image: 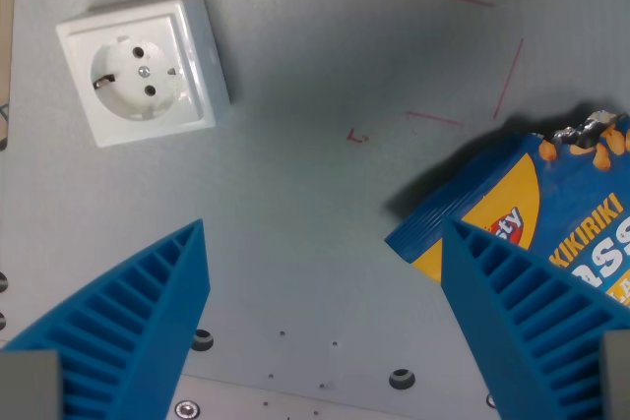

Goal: Move in gripper negative z

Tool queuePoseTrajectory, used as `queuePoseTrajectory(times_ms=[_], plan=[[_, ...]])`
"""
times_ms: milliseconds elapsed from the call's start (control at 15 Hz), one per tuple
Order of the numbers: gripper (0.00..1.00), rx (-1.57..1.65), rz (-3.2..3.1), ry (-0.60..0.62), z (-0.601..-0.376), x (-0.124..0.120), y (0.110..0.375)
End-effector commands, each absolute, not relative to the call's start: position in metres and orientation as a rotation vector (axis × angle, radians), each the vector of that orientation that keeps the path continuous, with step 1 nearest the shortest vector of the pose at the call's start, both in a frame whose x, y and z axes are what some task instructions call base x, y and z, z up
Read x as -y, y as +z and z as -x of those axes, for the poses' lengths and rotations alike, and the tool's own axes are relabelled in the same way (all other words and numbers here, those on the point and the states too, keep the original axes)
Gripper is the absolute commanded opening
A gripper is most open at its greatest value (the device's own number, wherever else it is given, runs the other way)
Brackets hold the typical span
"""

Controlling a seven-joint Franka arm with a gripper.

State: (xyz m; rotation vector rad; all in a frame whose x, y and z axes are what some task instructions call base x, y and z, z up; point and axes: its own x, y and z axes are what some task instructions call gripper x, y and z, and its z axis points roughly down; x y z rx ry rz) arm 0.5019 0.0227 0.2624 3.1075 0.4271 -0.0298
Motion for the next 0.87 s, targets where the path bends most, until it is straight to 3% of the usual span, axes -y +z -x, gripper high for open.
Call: queuePoseTrajectory(times_ms=[67,867], plan=[[1.00,-0.428,-3.107,-0.023,-0.502,-0.023,0.269],[1.00,-0.428,-3.107,-0.023,-0.503,-0.023,0.329]])
